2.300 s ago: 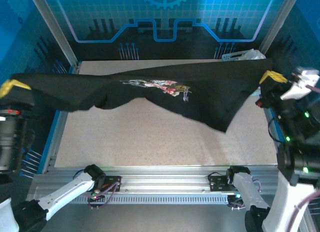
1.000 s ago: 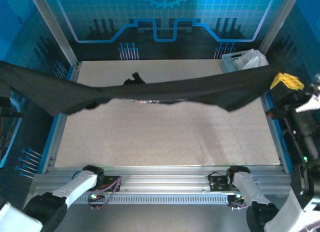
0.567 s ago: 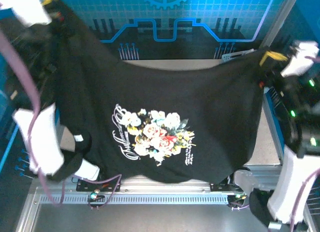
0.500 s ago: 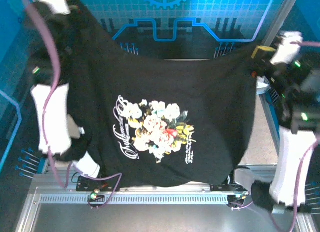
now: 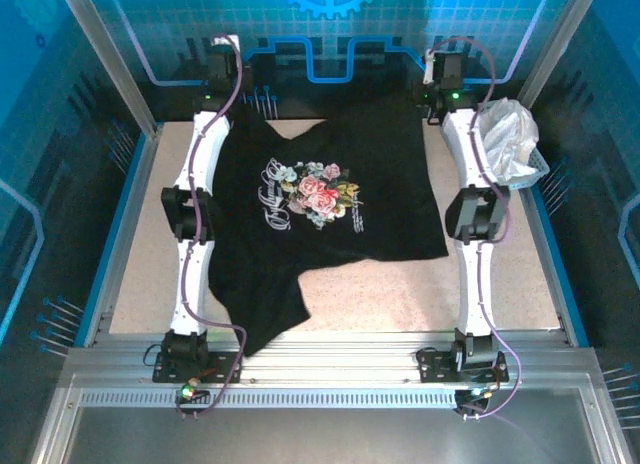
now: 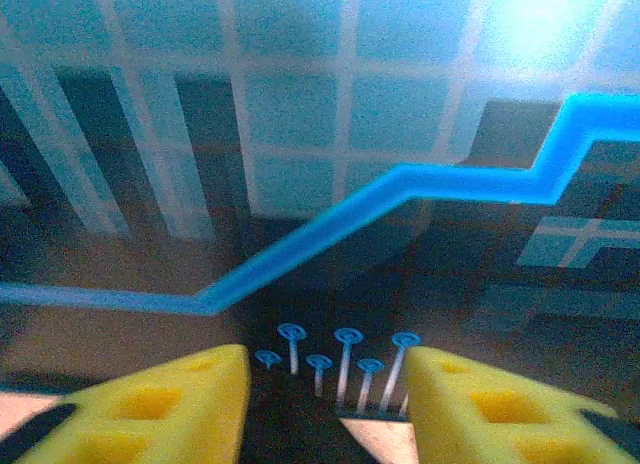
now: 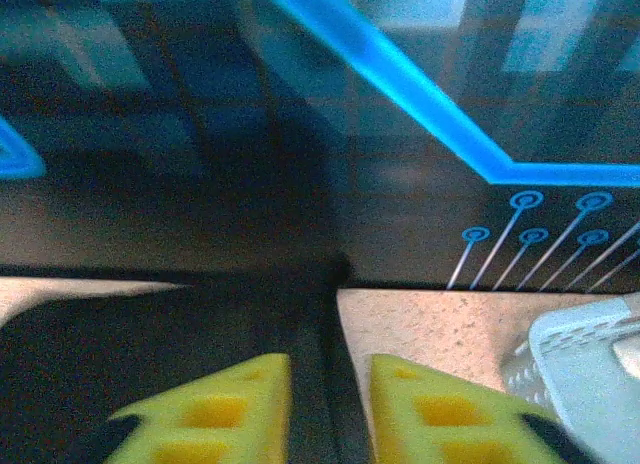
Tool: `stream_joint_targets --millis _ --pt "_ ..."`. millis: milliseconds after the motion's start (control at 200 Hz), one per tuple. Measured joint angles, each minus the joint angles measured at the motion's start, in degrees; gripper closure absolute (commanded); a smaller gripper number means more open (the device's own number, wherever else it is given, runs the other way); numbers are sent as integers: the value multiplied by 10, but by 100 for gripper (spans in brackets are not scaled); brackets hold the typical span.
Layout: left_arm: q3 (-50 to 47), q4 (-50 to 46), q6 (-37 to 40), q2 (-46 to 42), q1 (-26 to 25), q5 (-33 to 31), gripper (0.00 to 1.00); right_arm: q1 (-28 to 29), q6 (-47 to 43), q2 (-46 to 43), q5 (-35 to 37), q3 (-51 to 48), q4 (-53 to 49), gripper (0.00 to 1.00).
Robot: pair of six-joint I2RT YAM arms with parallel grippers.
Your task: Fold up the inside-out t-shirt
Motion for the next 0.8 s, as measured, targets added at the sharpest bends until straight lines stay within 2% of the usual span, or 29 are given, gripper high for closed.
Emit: stream_joint_targets --millis 65,165,230,280,345,460,585,675,800 --pt "-27 0 -21 -17 0 9 36 0 2 42 3 62 -55 56" --pt "-173 6 -70 -118 1 33 33 1 0 20 3 33 -119 50" --pt "-332 34 -117 -229 1 57 32 4 0 -67 11 -117 -116 47" --pt "-458 65 -159 -319 1 76 32 8 3 -171 13 -294 -94 45" --pt "-620 118 -222 -440 -1 108 32 11 14 -291 13 -473 -89 41" --pt "-833 194 -308 -596 -24 147 29 0 34 -460 7 -700 -74 38" --pt "-972 199 -339 -669 -103 165 26 -42 51 -544 1 -847 -67 38" --pt "-1052 172 -341 -699 -154 173 25 -65 59 -541 -1 -916 -62 37" --pt "-1130 108 -341 -741 -175 166 24 -69 69 -506 -12 -956 -58 38"
